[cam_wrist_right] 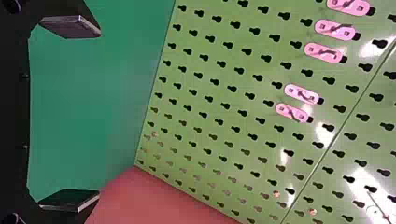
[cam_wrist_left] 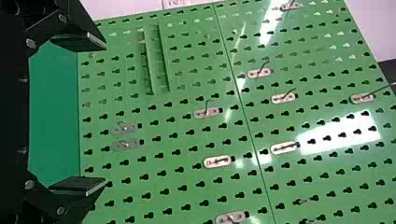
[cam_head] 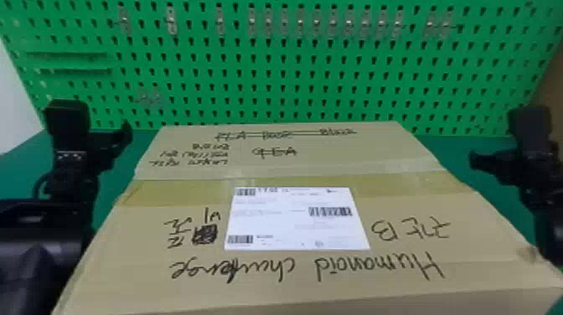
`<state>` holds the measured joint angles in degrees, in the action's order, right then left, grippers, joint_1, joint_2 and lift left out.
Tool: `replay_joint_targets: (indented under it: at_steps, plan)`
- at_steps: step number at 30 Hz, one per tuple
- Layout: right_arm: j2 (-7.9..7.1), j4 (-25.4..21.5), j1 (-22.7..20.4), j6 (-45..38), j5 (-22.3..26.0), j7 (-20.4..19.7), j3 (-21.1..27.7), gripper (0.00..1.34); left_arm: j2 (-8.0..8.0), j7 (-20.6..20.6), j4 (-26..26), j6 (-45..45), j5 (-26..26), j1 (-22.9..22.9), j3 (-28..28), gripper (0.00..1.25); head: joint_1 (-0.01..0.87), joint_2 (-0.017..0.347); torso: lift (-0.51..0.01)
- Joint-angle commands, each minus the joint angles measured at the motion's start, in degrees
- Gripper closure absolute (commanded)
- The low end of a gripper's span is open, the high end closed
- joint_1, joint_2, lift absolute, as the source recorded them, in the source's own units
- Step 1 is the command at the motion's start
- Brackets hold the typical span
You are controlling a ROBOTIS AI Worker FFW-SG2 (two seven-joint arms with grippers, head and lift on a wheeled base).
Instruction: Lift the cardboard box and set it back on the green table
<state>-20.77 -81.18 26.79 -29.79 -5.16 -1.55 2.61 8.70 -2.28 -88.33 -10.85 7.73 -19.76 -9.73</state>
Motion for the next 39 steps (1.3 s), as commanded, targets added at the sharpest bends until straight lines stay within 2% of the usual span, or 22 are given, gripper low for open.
replay_joint_targets:
  at_steps: [1,39]
  plan:
    - [0.02,-0.1,-0.1,0.0,0.1,0.0,0.2,0.09,0.0,0.0,0.0,0.0,0.0,0.0,0.1,0.25,0.566,0.054,-0.183]
    - [-0.33,-0.1,-0.6,0.6,-0.5,0.0,0.2,0.09,-0.09,0.0,0.0,0.0,-0.2,0.6,-0.3,0.25,0.566,0.054,-0.183]
